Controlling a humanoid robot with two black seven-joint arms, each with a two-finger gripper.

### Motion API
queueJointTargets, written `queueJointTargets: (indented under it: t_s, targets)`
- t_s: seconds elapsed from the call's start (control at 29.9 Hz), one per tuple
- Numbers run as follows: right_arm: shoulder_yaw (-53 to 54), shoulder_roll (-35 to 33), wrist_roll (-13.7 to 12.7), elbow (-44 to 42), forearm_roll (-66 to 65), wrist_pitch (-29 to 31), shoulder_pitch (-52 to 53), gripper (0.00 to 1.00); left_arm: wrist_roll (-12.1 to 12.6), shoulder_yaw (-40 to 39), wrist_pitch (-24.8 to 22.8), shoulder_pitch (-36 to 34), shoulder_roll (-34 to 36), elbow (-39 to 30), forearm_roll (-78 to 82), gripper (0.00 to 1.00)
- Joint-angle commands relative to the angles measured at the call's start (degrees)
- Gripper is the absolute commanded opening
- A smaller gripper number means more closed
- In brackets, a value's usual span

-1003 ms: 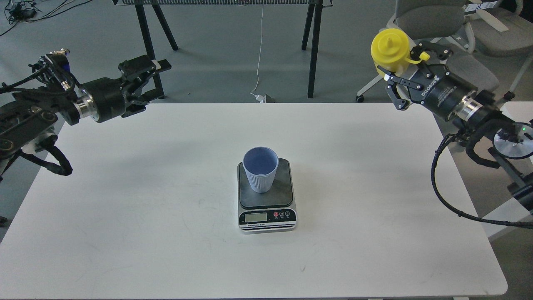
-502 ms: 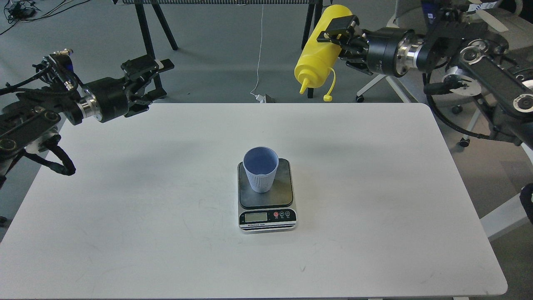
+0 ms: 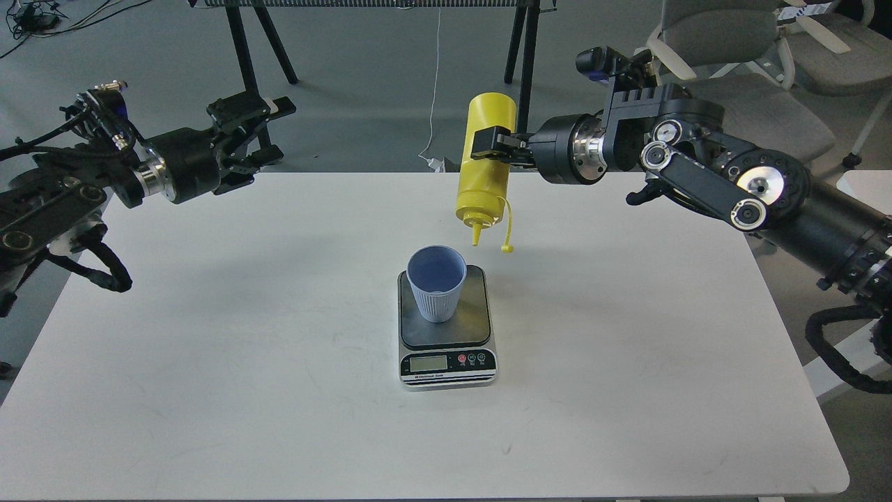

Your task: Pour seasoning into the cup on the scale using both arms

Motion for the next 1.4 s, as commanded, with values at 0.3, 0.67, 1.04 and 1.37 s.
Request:
queueJointTargets:
  t_s: [0.3,0.67,1.04,1.37]
  targets:
    - [-1.1,5.8,0.1,-4.5,-3.4,0.0,0.0,0.06,0.0,0.1,0.0,0.1,-0.1,0.0,0.0,1.00]
    - [-1.3,10.4,0.2,-8.8,-3.5,0.0,0.0,0.06,0.0,0.1,0.0,0.1,0.1,0.0,0.0,1.00]
    - [0.3,9.2,0.0,-9.2,-2.7,-1.3,2.6,0.06,0.0,0.2,0.0,0.2,0.3,0.0,0.0,1.00]
    - [15.3,-7.8,-2.5,-6.9,17.7,0.0,5.6,0.06,0.0,0.4,0.0,0.2,0.0,0.0,0.2,1.00]
